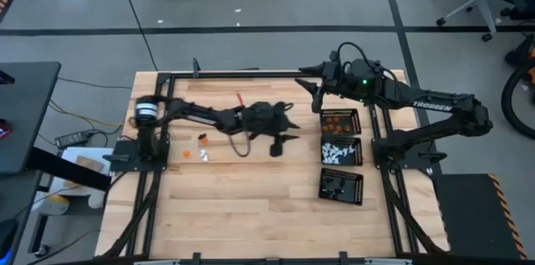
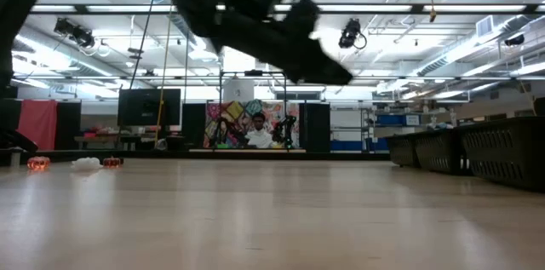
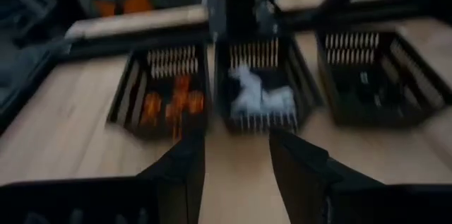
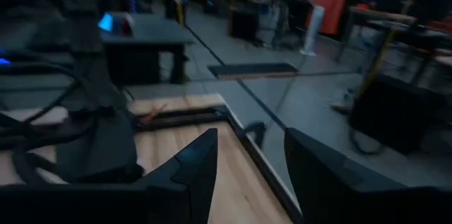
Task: Sort Halloween decoration
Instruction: Adjust the toys, then put the black skeleton toy into the bottom black bin
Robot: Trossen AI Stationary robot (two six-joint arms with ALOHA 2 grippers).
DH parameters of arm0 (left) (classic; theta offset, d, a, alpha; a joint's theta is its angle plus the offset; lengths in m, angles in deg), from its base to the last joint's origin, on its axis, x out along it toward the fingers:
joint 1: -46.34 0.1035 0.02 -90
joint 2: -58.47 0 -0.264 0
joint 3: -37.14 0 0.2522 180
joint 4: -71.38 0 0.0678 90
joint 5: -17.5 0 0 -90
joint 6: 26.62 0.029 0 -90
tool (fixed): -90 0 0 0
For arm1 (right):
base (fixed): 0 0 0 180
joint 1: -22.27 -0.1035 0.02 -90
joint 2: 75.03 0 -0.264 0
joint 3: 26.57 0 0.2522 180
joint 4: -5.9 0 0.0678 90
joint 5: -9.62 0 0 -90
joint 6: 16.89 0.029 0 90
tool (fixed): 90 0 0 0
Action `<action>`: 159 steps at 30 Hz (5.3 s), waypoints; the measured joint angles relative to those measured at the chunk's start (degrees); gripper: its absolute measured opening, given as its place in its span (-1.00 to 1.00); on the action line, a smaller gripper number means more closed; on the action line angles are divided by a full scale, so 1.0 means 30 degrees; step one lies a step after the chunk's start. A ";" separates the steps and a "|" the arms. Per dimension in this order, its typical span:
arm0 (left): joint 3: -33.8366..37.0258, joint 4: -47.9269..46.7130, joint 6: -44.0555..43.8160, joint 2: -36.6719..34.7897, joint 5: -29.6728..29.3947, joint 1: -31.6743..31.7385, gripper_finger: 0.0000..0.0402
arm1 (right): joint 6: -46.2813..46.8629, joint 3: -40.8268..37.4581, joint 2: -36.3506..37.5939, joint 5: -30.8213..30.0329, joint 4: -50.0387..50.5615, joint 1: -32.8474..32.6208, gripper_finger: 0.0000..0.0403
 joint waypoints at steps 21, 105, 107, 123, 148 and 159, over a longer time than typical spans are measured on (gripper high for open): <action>1.2946 -0.7030 -0.4097 -1.3079 -0.6687 -0.2053 -0.29 | 0.1171 -0.1987 -1.1374 0.1302 -1.1721 -0.1429 -0.16; 0.8281 -2.1715 -0.8616 -1.1388 -0.2012 0.2132 0.01 | -0.3077 -0.0151 -1.4985 0.6733 -1.2801 -0.0496 -0.16; 0.7714 -2.3103 -0.9029 -1.1406 -0.4156 0.1899 0.01 | -0.3077 -0.0153 -1.4985 0.6733 -1.2808 -0.0496 -0.16; 0.8928 -2.2852 -1.8328 -1.1226 -0.5057 0.1244 0.01 | -0.3426 -0.0166 -1.4985 0.6750 -1.2918 -0.0495 -0.16; 0.8797 -2.1247 -2.3903 -0.7484 -0.6281 -0.0979 -0.06 | -0.5942 -0.0166 -1.4978 0.8264 -1.2691 -0.0511 -0.16; 0.8170 -2.1468 -2.1103 -0.7496 -0.6167 -0.0984 -0.78 | -0.7007 -0.0166 -1.4978 0.8546 -1.2042 -0.0475 -0.16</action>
